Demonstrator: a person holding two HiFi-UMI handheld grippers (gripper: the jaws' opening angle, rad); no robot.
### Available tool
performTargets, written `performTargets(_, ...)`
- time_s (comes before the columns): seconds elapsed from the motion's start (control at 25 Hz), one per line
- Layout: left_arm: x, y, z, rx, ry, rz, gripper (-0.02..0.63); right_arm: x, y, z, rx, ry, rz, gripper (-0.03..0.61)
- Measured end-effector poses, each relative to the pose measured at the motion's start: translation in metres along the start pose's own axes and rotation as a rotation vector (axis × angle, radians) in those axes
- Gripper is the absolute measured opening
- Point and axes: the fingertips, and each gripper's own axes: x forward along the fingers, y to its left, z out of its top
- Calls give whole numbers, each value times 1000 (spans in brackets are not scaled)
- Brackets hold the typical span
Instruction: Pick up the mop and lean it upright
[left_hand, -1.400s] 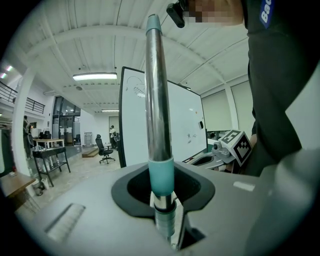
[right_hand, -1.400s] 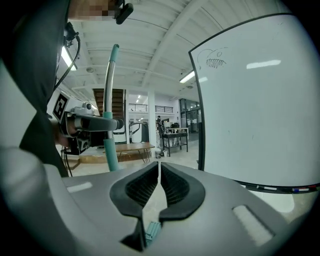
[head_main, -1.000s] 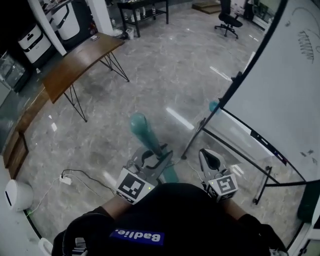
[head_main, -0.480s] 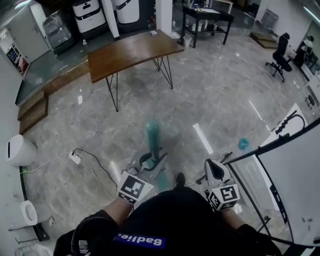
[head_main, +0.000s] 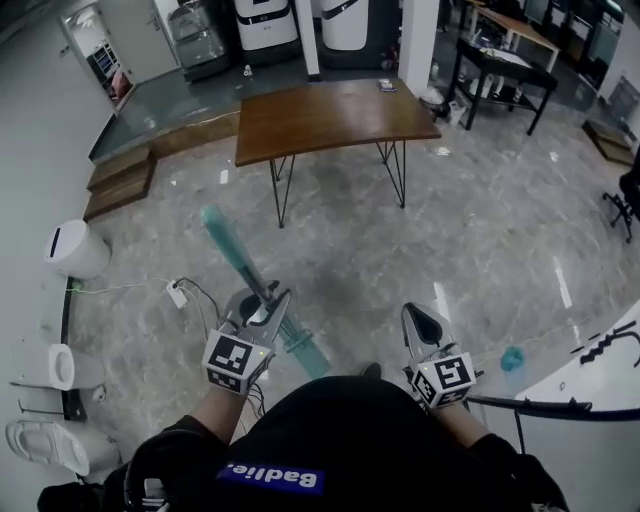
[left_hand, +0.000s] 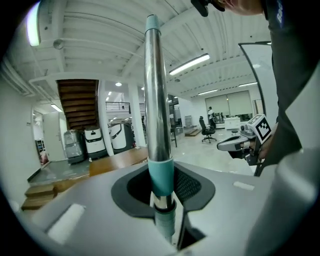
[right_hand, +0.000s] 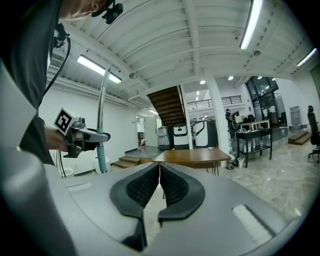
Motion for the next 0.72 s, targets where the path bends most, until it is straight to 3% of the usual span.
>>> performTargets(0.2, 46, 27, 10, -26, 6, 146, 106, 44, -53, 6, 10, -18, 63, 8)
performTargets(0.32, 70, 40, 13, -52, 17, 186, 106, 64, -67, 11, 11, -12, 77, 8)
performTargets(0.48, 106, 55, 5, -88, 30, 190, 106, 79, -81, 10, 15, 15, 71, 8)
performTargets(0.72, 173, 84, -19, -148, 27, 154, 106, 104, -114, 5, -8, 73, -4, 8)
